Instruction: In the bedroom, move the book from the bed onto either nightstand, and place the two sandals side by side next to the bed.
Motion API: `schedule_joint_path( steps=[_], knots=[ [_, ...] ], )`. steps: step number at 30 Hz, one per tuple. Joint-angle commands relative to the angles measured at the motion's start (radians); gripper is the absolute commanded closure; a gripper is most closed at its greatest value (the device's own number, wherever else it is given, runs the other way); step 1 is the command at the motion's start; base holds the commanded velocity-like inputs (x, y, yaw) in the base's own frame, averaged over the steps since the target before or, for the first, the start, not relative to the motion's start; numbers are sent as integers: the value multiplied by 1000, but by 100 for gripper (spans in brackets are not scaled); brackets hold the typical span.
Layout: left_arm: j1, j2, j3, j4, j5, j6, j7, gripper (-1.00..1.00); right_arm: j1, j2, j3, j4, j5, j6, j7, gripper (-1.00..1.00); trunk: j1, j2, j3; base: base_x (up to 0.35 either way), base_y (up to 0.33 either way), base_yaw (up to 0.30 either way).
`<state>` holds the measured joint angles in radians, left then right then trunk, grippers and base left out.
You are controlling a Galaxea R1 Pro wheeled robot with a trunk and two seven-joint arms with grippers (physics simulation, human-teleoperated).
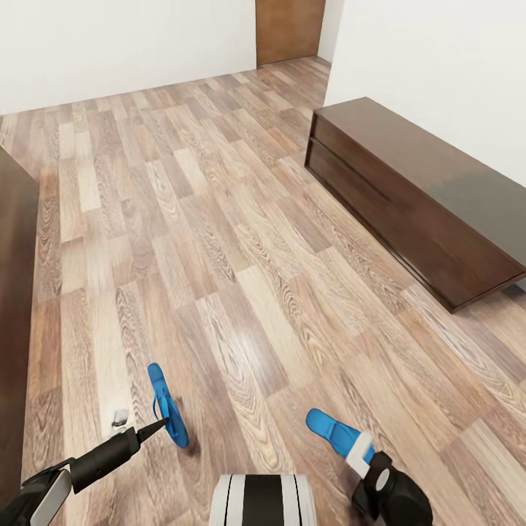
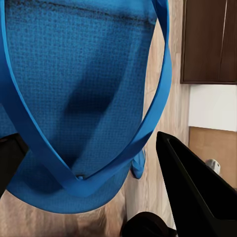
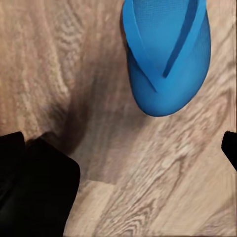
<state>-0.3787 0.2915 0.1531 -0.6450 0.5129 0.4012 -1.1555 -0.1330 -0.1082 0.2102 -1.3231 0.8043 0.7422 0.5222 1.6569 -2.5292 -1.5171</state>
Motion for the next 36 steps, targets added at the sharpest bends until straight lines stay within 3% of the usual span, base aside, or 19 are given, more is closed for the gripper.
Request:
schedule_joint_path(
  steps=[1, 3, 4, 5, 7, 10, 29, 32, 36],
  knots=[
    [0, 0, 0, 0, 3, 7, 2, 100, 0, -1, -7, -7, 10, 3, 9, -100, 0, 0, -1, 0, 0, 0],
    [0, 0, 0, 0, 3, 7, 2, 100, 0, -1, -23, -25, 9, 4, 9, -100, 0, 0, -1, 0, 0, 0],
    [0, 0, 0, 0, 3, 7, 2, 100, 0, -1, -44, -42, 8, 4, 11, -100, 0, 0, -1, 0, 0, 0],
    [0, -1, 0, 0, 3, 7, 2, 100, 0, -1, -91, -64, 6, 5, 13, -100, 0, 0, -1, 0, 0, 0],
    [0, -1, 0, 1, 3, 7, 2, 100, 0, -1, -134, -74, 7, 5, 15, -100, 0, 0, -1, 0, 0, 0],
    [0, -1, 0, 1, 3, 7, 2, 100, 0, -1, -151, -82, 6, 5, 15, -100, 0, 0, -1, 0, 0, 0],
    [1, -10, -1, 0, 2, 6, 2, 100, -16, 2, -158, -84, 3, 13, 19, -100, 0, 0, -1, 0, 0, 0],
    [1, -13, 0, -1, 1, 5, 2, 100, -63, 2, -157, -82, -23, 14, 20, -100, 0, 0, -1, 0, 0, 0],
    [1, -13, 0, 0, 2, 5, 2, 100, -75, 1, -155, -82, -49, 14, 20, -100, 0, 0, -1, 9, 0, 0]
  ],
)
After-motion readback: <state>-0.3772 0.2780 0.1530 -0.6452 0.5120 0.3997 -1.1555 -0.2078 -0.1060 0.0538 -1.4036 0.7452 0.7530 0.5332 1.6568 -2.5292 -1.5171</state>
